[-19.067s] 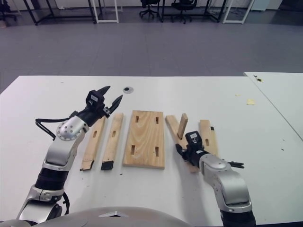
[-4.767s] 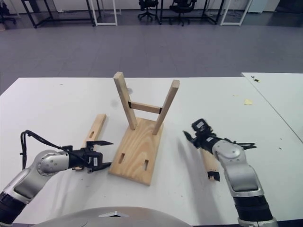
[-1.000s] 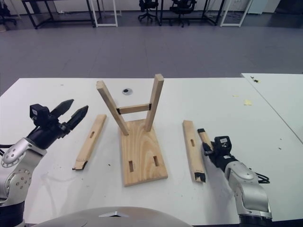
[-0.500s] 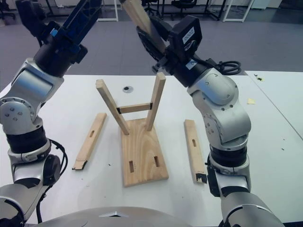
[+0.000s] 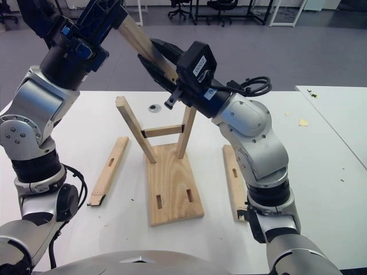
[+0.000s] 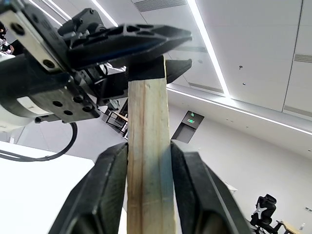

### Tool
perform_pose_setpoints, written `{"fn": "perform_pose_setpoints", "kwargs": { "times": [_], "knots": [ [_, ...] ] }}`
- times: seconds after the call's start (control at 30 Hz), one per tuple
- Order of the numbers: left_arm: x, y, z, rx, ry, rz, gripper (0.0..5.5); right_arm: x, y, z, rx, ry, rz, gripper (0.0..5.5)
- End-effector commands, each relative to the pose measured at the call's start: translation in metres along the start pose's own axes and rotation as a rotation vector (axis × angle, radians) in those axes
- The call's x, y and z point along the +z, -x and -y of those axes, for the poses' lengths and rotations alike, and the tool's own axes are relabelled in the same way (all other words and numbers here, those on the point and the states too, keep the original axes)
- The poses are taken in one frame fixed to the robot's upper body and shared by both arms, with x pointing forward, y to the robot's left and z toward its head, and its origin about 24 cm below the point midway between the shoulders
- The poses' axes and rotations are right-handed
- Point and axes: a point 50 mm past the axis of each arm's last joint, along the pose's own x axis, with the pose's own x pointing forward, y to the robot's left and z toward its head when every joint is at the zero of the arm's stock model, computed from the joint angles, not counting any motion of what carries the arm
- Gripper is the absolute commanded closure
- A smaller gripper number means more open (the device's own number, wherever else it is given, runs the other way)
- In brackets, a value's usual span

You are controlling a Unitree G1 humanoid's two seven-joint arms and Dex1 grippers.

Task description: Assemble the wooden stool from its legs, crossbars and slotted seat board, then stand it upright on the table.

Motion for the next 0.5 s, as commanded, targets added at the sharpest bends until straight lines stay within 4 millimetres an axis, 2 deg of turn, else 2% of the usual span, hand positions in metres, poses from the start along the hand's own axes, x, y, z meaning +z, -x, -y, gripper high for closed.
{"fn": "perform_pose_setpoints", "kwargs": {
  "times": [0.03, 0.17, 0.3, 0.33, 0.5],
  "knots": [
    [-0.015, 0.004, -0.003, 0.043, 0.006, -0.060, 5.02, 0.011, -0.004, 0.007, -0.019, 0.028, 0.048, 4.19],
    [-0.023, 0.006, -0.009, 0.089, -0.043, -0.081, 5.05, 0.015, -0.006, 0.005, -0.005, 0.015, 0.078, 4.19],
    [-0.017, 0.004, -0.002, 0.056, -0.046, -0.038, 5.07, 0.007, -0.006, 0.005, -0.009, 0.026, 0.026, 4.19],
    [-0.015, 0.004, 0.000, 0.050, -0.052, -0.033, 5.07, 0.003, -0.006, 0.006, -0.014, 0.028, -0.003, 3.82],
    [-0.007, 0.009, -0.003, 0.093, -0.081, -0.013, 5.11, -0.012, -0.001, 0.009, -0.025, 0.042, -0.100, 3.08]
  ]
}}
